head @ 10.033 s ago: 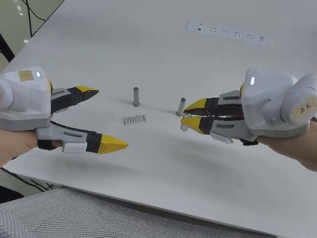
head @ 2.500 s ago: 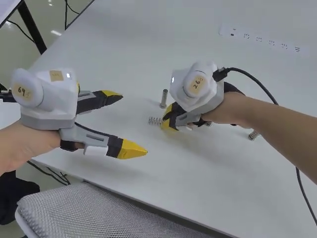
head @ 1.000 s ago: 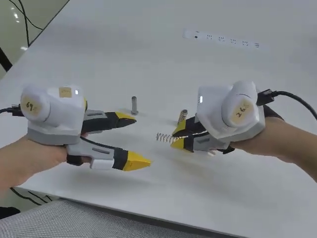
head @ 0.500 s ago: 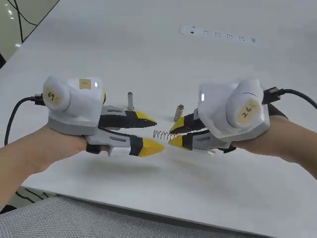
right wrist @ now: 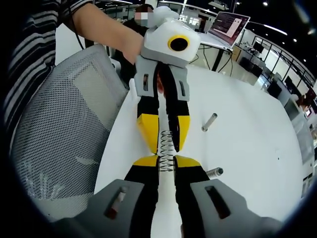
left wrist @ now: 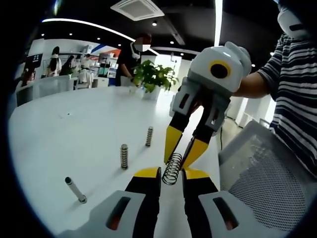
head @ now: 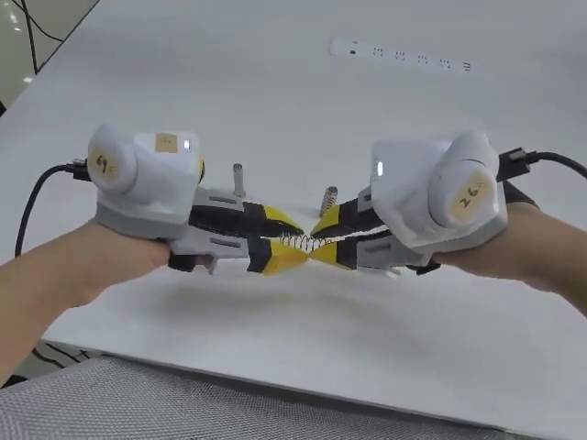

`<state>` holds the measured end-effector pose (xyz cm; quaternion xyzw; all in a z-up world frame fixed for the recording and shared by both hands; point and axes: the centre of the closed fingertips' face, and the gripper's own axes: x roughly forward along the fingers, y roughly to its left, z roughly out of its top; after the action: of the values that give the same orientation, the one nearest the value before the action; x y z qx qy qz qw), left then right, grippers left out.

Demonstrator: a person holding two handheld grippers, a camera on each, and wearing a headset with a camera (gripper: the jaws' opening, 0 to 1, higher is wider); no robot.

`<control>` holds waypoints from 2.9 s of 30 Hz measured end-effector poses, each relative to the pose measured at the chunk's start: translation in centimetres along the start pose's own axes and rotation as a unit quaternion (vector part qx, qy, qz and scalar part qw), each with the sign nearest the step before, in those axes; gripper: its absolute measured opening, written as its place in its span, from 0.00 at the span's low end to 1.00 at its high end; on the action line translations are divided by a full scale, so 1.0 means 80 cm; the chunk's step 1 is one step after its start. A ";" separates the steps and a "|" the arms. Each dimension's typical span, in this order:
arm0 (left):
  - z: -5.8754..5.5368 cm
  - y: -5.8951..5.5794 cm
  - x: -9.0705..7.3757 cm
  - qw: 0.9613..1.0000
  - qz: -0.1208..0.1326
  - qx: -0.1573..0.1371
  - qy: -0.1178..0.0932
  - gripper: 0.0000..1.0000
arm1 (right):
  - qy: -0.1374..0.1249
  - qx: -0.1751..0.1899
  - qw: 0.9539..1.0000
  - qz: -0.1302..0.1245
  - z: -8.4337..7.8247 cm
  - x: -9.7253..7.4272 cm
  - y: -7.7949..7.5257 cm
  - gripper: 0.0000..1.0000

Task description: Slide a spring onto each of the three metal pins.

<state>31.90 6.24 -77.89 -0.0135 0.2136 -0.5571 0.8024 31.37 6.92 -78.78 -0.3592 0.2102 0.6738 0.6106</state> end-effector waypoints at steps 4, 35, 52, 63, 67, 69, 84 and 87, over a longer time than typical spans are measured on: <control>0.002 -0.001 0.000 1.000 -0.002 0.002 -0.002 0.11 | -0.001 0.000 1.000 0.000 0.000 -0.001 0.001 0.13; 0.002 -0.014 -0.001 0.999 -0.043 0.030 0.012 0.08 | -0.006 0.022 1.000 -0.011 -0.020 -0.008 0.013 0.17; -0.004 -0.017 0.000 0.998 -0.049 0.028 0.025 0.08 | -0.022 -0.010 1.000 -0.001 -0.005 -0.019 0.011 0.12; -0.006 -0.013 -0.002 0.999 -0.042 0.025 0.025 0.08 | -0.032 -0.023 0.999 0.001 0.009 -0.024 0.006 0.12; -0.008 -0.013 -0.002 0.998 -0.041 0.026 0.025 0.08 | -0.040 -0.023 0.999 0.003 0.014 -0.025 0.007 0.12; -0.007 -0.013 -0.002 0.998 -0.041 0.027 0.024 0.08 | -0.043 -0.021 0.999 0.003 0.015 -0.026 0.007 0.12; -0.011 -0.013 -0.001 0.998 -0.038 0.032 0.029 0.08 | -0.070 -0.010 0.997 0.002 0.031 -0.026 0.010 0.12; -0.013 -0.013 0.000 0.998 -0.039 0.034 0.033 0.08 | -0.079 -0.005 0.997 0.003 0.036 -0.025 0.011 0.12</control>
<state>30.63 6.10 -78.56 0.0238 0.2202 -0.5946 0.7729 29.86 7.49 -75.54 -0.3078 0.1591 0.7031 0.6210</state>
